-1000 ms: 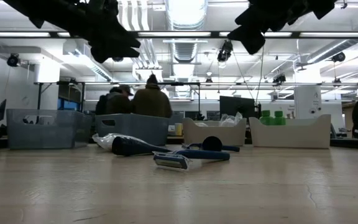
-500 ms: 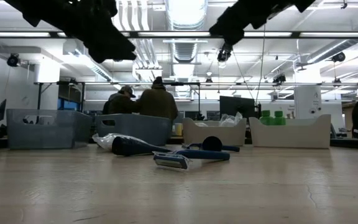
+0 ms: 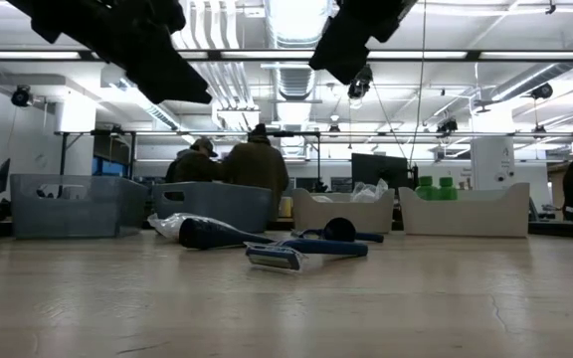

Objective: Pick & Place Travel size toiletries
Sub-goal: Put the cotton pack into the gray bin

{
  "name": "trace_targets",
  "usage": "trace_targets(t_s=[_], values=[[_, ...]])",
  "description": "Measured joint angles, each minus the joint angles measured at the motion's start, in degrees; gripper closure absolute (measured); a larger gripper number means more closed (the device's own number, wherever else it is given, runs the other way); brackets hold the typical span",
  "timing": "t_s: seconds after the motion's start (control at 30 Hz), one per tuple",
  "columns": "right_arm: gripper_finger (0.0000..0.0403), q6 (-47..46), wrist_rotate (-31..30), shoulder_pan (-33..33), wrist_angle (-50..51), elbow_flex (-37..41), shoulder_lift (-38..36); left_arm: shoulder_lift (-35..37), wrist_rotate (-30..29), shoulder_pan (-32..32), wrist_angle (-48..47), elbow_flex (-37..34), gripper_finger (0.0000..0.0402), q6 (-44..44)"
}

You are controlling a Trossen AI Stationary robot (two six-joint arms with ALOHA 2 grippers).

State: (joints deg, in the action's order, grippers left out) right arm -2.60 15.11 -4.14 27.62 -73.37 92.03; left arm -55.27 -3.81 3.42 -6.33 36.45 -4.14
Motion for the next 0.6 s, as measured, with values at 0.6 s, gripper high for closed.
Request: trace_targets(t_s=[0.6], values=[[0.0383, 2.2, 6.5, -4.7, -4.7, 14.4, -13.0, -8.0, -0.1, -1.0, -4.8, 0.4, 0.0195, 4.2]])
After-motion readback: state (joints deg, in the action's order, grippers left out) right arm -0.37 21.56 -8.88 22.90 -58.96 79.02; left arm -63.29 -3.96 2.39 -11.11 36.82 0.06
